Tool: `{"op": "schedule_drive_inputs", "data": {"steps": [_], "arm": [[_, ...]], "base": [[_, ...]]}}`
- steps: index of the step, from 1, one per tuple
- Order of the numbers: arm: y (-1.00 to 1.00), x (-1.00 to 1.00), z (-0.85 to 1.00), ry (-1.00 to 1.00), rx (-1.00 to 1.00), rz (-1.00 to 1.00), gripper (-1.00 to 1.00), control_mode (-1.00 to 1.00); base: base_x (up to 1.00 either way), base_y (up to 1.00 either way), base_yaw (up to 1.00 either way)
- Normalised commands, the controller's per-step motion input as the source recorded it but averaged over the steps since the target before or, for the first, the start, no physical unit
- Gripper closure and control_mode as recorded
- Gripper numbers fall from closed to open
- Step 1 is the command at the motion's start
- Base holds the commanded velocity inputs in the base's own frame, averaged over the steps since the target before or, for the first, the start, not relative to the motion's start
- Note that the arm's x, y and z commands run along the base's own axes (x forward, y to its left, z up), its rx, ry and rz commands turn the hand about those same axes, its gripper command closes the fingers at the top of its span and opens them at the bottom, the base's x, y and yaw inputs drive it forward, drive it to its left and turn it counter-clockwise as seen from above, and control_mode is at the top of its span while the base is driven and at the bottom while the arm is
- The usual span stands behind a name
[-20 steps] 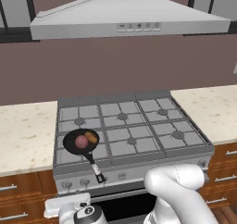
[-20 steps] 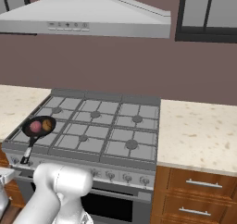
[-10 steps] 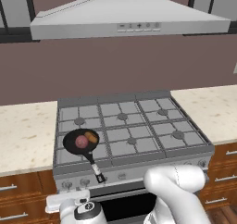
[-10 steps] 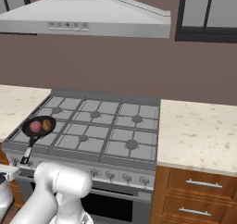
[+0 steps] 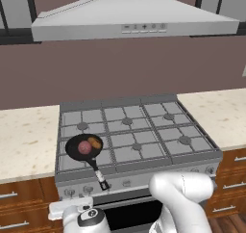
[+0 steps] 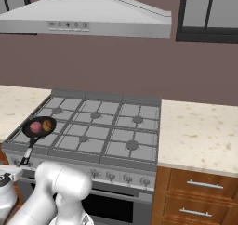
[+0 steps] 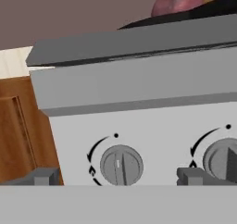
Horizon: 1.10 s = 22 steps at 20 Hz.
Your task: Put the onion and potato in the pan. Then turn on the front left burner and set the heat to medium.
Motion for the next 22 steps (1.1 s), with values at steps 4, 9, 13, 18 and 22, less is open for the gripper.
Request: {"op": "schedule_drive_inputs", "data": {"steps": [4,9,13,18,22], "arm": [[0.01,0.23,-0.34,0.0,0.0,0.0,-1.0,-1.0],[0.2,0.17,-0.07,0.0,0.0,0.0,-1.0,-1.0],[0.32,0.03,0.0,0.0,0.0,0.0,-1.0,-1.0],[0.11,0.06,0.0,0.0,0.0,0.0,-1.0,-1.0],[0.0,0.05,-0.04,0.0,0.0,0.0,-1.0,-1.0]], "base": [[0.0,0.0,0.0],[0.0,0.0,0.0],[0.0,0.0,0.0],[0.0,0.0,0.0],[0.0,0.0,0.0]]}}
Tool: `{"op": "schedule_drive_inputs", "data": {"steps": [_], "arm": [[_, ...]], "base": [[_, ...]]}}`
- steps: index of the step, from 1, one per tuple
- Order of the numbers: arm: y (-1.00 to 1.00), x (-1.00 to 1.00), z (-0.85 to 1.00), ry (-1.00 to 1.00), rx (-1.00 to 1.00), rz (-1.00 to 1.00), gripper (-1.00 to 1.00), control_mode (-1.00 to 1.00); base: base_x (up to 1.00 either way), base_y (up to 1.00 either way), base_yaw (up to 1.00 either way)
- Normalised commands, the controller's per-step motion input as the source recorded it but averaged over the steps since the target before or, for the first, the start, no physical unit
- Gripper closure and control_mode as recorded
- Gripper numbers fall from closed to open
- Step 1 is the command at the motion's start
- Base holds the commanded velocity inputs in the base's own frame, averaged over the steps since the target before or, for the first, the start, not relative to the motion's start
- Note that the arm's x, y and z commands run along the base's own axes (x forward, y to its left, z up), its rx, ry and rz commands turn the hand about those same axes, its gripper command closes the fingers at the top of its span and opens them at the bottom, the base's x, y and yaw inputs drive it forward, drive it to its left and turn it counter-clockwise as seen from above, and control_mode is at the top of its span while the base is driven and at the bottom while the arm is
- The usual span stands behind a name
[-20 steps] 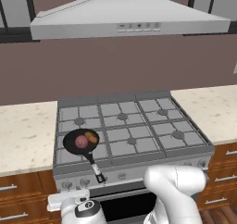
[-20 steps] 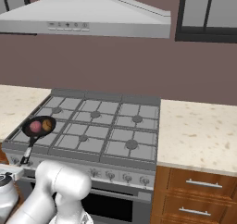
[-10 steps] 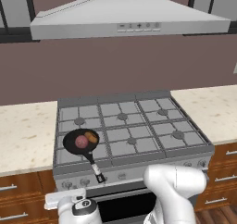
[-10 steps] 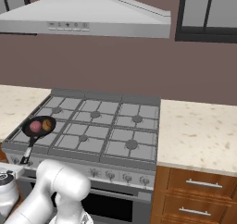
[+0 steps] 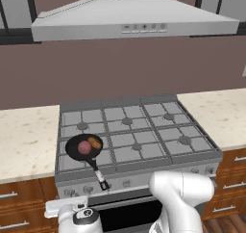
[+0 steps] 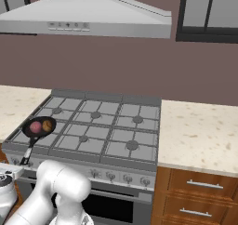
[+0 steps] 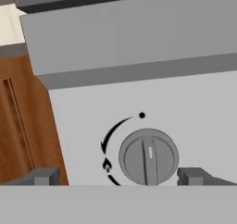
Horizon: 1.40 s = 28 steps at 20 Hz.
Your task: Put the onion and potato in the pan. Then turn on the front left burner and set the heat to medium.
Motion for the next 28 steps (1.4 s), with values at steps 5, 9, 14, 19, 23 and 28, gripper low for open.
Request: {"op": "schedule_drive_inputs", "data": {"steps": [5,9,14,19,23,28], "arm": [[-0.07,0.12,0.0,0.0,0.0,0.0,-1.0,-1.0],[-0.16,0.0,0.0,-0.06,0.0,0.0,-1.0,-1.0],[-0.06,0.0,0.0,-0.06,0.0,0.0,-1.0,-1.0],[0.0,0.08,0.0,-0.02,0.0,0.0,-1.0,-1.0],[0.0,0.06,0.0,0.0,0.0,0.0,-1.0,-1.0],[0.0,0.0,0.0,0.0,0.0,0.0,1.0,-1.0]], "base": [[0.0,0.0,0.0],[0.0,0.0,0.0],[0.0,0.0,0.0],[0.0,0.0,0.0],[0.0,0.0,0.0],[0.0,0.0,0.0]]}}
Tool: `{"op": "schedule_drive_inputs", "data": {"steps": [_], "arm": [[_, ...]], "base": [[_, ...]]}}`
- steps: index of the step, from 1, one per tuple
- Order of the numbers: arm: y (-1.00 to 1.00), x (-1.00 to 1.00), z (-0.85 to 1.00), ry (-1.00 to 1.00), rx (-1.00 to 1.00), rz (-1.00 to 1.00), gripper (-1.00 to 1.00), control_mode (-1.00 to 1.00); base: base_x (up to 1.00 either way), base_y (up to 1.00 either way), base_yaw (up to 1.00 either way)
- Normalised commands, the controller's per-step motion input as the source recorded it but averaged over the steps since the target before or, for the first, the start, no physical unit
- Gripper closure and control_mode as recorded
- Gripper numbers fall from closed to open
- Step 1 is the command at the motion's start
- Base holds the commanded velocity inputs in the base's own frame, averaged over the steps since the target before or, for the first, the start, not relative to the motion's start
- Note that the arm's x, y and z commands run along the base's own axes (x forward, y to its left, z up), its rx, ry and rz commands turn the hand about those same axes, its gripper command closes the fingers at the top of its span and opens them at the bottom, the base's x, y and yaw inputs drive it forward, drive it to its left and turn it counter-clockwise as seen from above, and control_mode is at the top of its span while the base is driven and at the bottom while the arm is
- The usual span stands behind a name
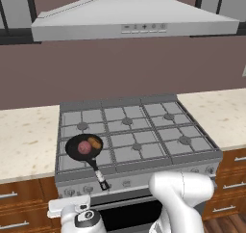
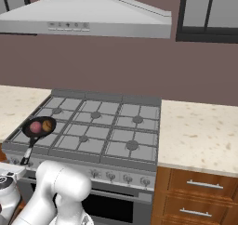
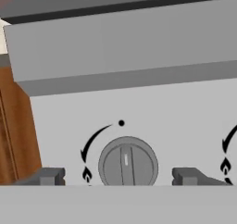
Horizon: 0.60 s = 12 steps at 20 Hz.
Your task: Put the onion and potato in the pan. Then turn on the front left burner and set the heat to medium.
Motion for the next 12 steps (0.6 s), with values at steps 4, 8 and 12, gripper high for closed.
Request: {"op": "schedule_drive_inputs", "data": {"steps": [4,8,12], "arm": [[0.0,0.0,0.0,0.0,0.0,0.0,1.0,-1.0],[0.0,0.0,0.0,0.0,0.0,0.0,1.0,-1.0],[0.0,0.0,0.0,0.0,0.0,0.0,1.0,-1.0]], "base": [[0.0,0.0,0.0],[0.0,0.0,0.0],[0.0,0.0,0.0]]}}
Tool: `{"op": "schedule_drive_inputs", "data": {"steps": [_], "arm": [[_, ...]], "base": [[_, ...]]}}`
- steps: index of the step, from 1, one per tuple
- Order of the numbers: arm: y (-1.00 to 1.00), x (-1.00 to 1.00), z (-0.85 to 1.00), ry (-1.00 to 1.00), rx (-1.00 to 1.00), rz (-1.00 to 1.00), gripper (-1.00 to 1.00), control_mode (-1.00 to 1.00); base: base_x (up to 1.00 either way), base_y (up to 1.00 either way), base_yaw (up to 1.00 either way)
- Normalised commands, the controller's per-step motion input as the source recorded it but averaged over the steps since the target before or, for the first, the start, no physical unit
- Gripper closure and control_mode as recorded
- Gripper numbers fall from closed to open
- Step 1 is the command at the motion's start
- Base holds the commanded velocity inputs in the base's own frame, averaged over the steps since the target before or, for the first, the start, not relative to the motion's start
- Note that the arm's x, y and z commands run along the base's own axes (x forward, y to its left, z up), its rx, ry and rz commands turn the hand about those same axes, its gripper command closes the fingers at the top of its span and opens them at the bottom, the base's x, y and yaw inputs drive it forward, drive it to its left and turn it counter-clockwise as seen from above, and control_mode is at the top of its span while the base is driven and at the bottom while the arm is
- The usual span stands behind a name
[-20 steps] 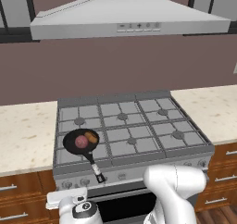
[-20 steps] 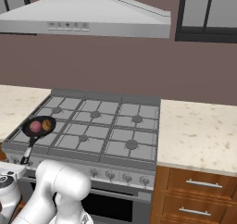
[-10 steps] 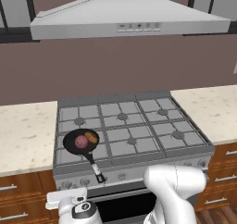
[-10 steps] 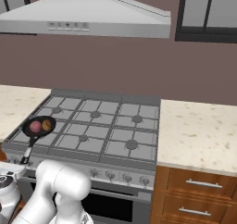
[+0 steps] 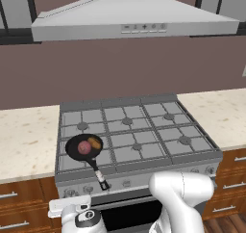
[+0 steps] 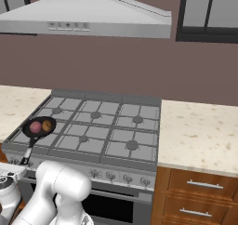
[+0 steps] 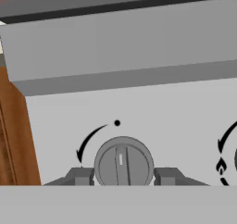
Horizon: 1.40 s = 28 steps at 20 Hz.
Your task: Put the onion and potato in the pan. Then turn on the front left burner and set the heat to medium.
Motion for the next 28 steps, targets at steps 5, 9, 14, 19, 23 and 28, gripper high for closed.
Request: {"op": "schedule_drive_inputs", "data": {"steps": [5,9,14,19,23,28], "arm": [[0.02,0.0,0.0,-0.01,-0.05,0.0,1.0,-1.0],[0.01,0.0,0.0,0.0,-0.17,0.0,1.0,-1.0],[0.0,0.0,0.0,-0.01,-0.19,-0.02,1.0,-1.0],[0.0,0.0,0.0,0.0,-0.17,-0.04,1.0,-1.0],[0.0,0.0,0.0,-0.01,-0.15,-0.04,1.0,-1.0],[0.0,-0.01,0.0,-0.05,-0.17,-0.05,1.0,-1.0]], "base": [[0.0,0.0,0.0],[0.0,0.0,0.0],[0.0,0.0,0.0],[0.0,0.0,0.0],[0.0,0.0,0.0],[0.0,0.0,0.0]]}}
